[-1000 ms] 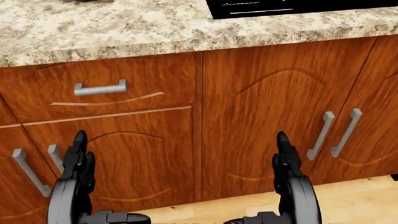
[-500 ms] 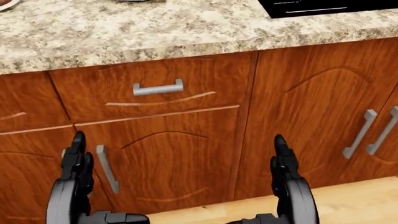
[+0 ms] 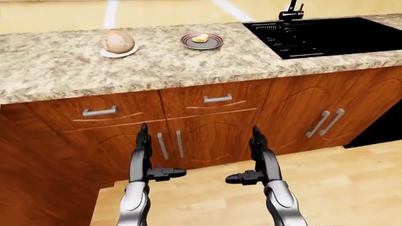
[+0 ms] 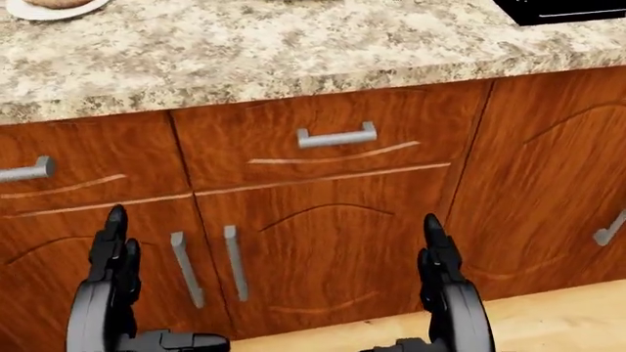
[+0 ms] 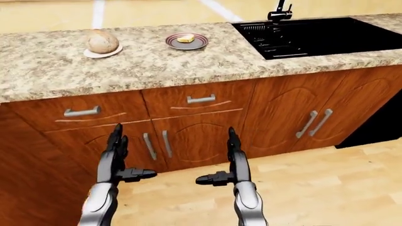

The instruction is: Place all breads on the cutting board.

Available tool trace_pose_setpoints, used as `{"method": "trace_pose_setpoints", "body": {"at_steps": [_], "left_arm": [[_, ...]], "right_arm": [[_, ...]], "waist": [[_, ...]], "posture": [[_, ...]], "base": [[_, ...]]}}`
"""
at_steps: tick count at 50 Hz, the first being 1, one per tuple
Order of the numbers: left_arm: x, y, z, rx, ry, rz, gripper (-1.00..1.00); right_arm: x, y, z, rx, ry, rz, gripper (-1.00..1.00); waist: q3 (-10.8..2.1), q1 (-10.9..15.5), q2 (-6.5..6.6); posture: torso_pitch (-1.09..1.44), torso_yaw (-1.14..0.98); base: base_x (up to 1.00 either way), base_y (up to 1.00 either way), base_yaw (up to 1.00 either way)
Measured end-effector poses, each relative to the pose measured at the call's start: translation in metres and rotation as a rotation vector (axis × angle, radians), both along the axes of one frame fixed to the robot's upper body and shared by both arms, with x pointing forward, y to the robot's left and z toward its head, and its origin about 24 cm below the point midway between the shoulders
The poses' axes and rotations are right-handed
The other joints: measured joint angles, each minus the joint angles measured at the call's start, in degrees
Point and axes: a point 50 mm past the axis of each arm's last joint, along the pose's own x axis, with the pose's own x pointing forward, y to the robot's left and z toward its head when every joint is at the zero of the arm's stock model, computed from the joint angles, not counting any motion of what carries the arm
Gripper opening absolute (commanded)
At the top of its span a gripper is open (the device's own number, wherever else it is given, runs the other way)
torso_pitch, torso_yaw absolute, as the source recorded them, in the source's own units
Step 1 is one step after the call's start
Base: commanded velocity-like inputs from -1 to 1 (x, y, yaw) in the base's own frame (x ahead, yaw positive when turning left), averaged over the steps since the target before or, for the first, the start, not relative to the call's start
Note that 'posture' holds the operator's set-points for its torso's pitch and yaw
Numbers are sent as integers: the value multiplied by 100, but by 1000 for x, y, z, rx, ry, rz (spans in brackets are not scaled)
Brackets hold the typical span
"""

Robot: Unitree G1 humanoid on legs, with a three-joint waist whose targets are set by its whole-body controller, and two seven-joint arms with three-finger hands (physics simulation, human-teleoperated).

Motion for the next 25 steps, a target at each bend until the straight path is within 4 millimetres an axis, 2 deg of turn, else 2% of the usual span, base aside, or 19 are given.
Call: {"method": "trace_pose_setpoints", "body": {"at_steps": [3,5,10,12,15,20,22,25], "left_arm": [[1,-4,0,-3,-3,-15,100],[1,-6,-1,-5,2,-26,100],[0,-5,-3,-3,10,-23,100],[1,-7,-5,-6,17,-29,100],[1,-10,-2,-7,1,-43,100],[-1,2,2,4,-20,5,100],[0,0,3,2,-19,2,100],[-1,-12,-3,-15,9,-40,100]], "right_arm": [[2,-4,4,-7,-19,-14,100],[2,-5,6,-8,-33,-22,100],[0,-2,7,-10,-35,-18,100],[-1,-4,4,-14,-19,-22,100],[-1,-7,0,-19,2,-35,100],[3,1,7,-10,-37,-6,100],[4,-2,8,-30,-46,-17,100],[1,-14,0,-67,-8,-65,100]], "waist": [[-1,-19,-181],[-3,-11,-247],[-1,53,-311],[-42,82,-306],[-25,137,-357],[110,99,-556],[65,117,-728],[75,32,-556]], "posture": [[0,0],[0,0],[0,0],[0,0],[0,0],[0,0],[0,0],[0,0]], "base": [[0,0,0],[0,0,0],[0,0,5],[0,0,82],[0,0,100],[0,0,20],[0,0,0],[0,0,0]]}}
